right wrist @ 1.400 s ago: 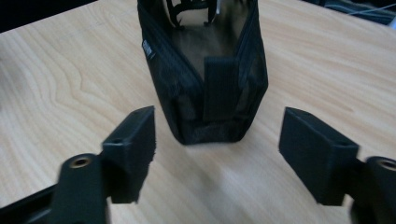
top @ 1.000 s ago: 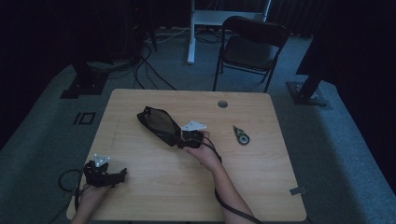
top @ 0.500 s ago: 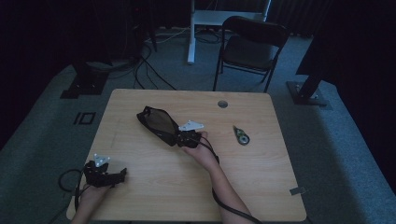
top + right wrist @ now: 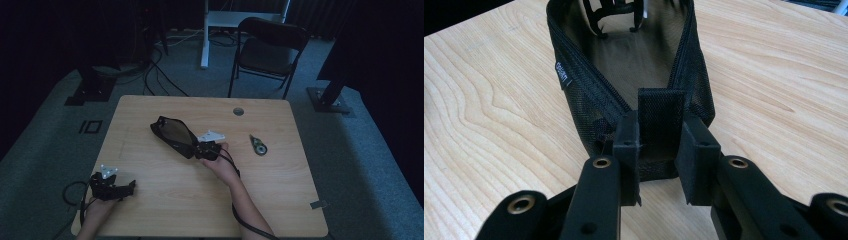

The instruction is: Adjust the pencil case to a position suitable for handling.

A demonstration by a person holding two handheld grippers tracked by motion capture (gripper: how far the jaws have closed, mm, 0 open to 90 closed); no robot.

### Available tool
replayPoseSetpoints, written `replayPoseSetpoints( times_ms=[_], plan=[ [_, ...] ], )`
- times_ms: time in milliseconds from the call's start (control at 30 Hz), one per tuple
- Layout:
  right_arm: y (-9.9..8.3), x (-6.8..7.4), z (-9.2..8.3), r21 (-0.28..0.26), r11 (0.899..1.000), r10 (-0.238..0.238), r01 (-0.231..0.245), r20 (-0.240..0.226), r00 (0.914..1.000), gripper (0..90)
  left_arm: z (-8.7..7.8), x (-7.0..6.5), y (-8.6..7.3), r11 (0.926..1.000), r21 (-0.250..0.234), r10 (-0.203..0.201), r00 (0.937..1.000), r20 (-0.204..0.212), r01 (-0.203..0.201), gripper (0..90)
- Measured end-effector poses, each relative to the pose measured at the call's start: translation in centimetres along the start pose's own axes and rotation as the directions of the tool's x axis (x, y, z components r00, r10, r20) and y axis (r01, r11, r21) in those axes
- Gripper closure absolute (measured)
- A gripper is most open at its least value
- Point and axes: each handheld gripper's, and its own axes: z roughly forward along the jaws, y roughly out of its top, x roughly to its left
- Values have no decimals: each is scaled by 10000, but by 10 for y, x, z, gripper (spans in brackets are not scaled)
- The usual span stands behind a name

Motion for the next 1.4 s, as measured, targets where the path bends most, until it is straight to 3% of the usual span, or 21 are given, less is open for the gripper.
replayPoseSetpoints(
  times_ms=[767, 1400],
  plan=[
    [-19, -17, -40, -238, 9993, 291, -278, 575, 9979, 727, 0, 0, 0, 10000, -12, -4, 10000, 2, 4, 6],
    [-54, -41, -88, -258, 9977, 663, -632, 1455, 9871, 727, 0, 0, 0, 10000, 1, 17, 10000, 0, -17, 6]
  ],
)
